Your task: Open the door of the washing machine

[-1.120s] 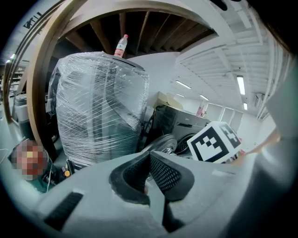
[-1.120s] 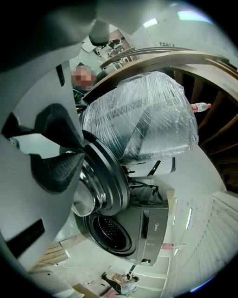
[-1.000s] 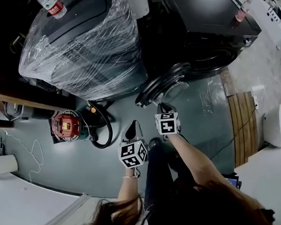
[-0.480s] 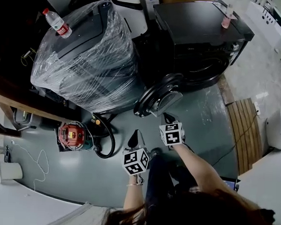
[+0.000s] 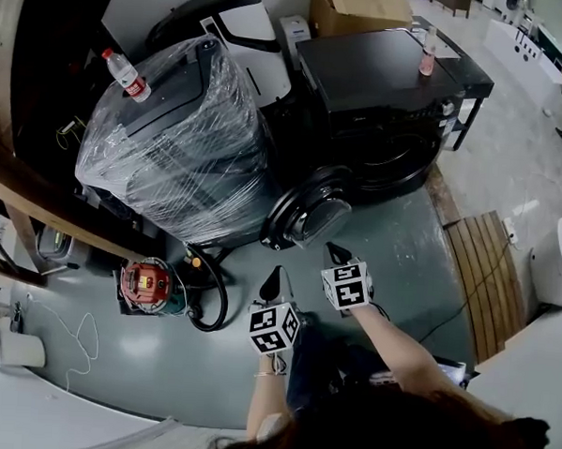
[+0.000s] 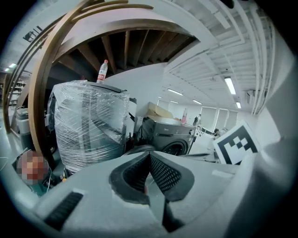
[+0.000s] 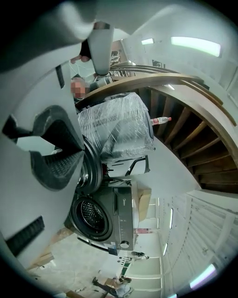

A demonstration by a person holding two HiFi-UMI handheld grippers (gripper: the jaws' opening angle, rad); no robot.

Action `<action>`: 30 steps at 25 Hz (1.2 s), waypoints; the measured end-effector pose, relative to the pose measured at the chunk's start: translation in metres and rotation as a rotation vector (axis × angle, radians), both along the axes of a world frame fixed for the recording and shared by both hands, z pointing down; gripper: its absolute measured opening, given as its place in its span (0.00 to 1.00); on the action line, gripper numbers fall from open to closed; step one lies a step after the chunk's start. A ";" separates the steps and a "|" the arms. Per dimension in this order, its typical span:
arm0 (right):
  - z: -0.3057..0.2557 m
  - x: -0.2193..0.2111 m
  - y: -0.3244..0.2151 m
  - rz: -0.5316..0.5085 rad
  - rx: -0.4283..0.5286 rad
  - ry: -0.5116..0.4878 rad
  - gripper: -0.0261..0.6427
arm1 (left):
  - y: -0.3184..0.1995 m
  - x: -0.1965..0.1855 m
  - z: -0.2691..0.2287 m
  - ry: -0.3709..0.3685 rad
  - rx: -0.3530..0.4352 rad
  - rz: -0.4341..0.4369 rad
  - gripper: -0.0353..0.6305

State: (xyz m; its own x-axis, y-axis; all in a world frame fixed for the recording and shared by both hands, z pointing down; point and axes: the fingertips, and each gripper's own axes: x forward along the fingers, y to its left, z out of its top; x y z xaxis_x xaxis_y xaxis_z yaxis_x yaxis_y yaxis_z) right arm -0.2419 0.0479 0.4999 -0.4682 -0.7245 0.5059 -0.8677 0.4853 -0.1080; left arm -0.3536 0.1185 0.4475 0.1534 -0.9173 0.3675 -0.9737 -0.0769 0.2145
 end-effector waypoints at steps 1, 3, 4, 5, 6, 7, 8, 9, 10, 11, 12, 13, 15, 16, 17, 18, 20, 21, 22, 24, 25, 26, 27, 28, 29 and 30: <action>-0.006 0.005 0.004 -0.003 0.008 -0.005 0.04 | 0.002 0.006 -0.005 -0.007 0.008 0.008 0.07; -0.016 0.014 0.014 -0.009 0.024 -0.022 0.04 | 0.007 0.016 -0.015 -0.023 0.023 0.026 0.07; -0.021 0.018 0.018 -0.011 0.033 -0.030 0.04 | 0.010 0.022 -0.019 -0.032 0.029 0.034 0.07; -0.026 0.023 0.022 -0.013 0.042 -0.036 0.04 | 0.013 0.027 -0.023 -0.039 0.035 0.042 0.07; -0.030 0.027 0.026 -0.015 0.051 -0.038 0.04 | 0.016 0.032 -0.027 -0.045 0.041 0.049 0.07; -0.035 0.032 0.030 -0.018 0.061 -0.038 0.04 | 0.018 0.037 -0.031 -0.049 0.047 0.055 0.07; -0.039 0.037 0.033 -0.019 0.073 -0.035 0.04 | 0.020 0.041 -0.035 -0.051 0.053 0.061 0.07; -0.045 0.042 0.036 -0.020 0.091 -0.030 0.04 | 0.023 0.045 -0.038 -0.054 0.059 0.068 0.07; -0.051 0.047 0.039 -0.019 0.112 -0.025 0.04 | 0.025 0.050 -0.042 -0.056 0.065 0.076 0.07; -0.056 0.052 0.041 -0.018 0.135 -0.019 0.04 | 0.027 0.055 -0.045 -0.057 0.071 0.086 0.07; -0.061 0.057 0.044 -0.017 0.155 -0.014 0.04 | 0.028 0.059 -0.049 -0.058 0.077 0.096 0.07; -0.067 0.062 0.046 -0.017 0.172 -0.010 0.04 | 0.030 0.064 -0.054 -0.060 0.085 0.107 0.07; -0.080 0.070 0.052 -0.015 0.201 -0.005 0.04 | 0.031 0.073 -0.064 -0.067 0.105 0.129 0.07; -0.086 0.074 0.054 -0.013 0.215 0.002 0.04 | 0.032 0.078 -0.068 -0.072 0.117 0.140 0.07; -0.091 0.077 0.056 -0.009 0.231 0.009 0.04 | 0.033 0.081 -0.073 -0.076 0.128 0.151 0.07; -0.097 0.080 0.057 -0.003 0.246 0.013 0.04 | 0.034 0.083 -0.077 -0.080 0.139 0.159 0.07; -0.109 0.083 0.061 0.013 0.274 0.013 0.04 | 0.036 0.084 -0.085 -0.086 0.155 0.170 0.07; -0.115 0.085 0.063 0.022 0.286 0.013 0.04 | 0.038 0.084 -0.089 -0.088 0.163 0.174 0.07; -0.121 0.087 0.065 0.031 0.298 0.014 0.04 | 0.040 0.085 -0.093 -0.089 0.170 0.178 0.07; -0.132 0.090 0.070 0.050 0.319 0.015 0.04 | 0.044 0.085 -0.099 -0.090 0.183 0.187 0.07; -0.137 0.091 0.072 0.058 0.326 0.014 0.04 | 0.046 0.086 -0.102 -0.089 0.189 0.193 0.07; -0.141 0.092 0.076 0.064 0.332 0.014 0.04 | 0.048 0.086 -0.106 -0.088 0.195 0.200 0.07; -0.146 0.092 0.079 0.070 0.336 0.015 0.04 | 0.051 0.087 -0.109 -0.086 0.200 0.206 0.07; -0.150 0.093 0.082 0.074 0.341 0.016 0.04 | 0.053 0.087 -0.113 -0.084 0.205 0.214 0.07; -0.153 0.093 0.085 0.078 0.345 0.019 0.04 | 0.055 0.088 -0.116 -0.082 0.208 0.222 0.07; -0.157 0.093 0.089 0.081 0.349 0.021 0.04 | 0.058 0.089 -0.119 -0.081 0.212 0.231 0.07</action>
State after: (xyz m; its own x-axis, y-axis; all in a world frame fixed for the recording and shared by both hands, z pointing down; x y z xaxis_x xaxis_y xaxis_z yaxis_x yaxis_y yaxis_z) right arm -0.1486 0.1364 0.3432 -0.3939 -0.8899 0.2299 -0.9053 0.4190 0.0706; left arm -0.2645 0.1762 0.3290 0.3441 -0.9192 0.1918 -0.9387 -0.3322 0.0922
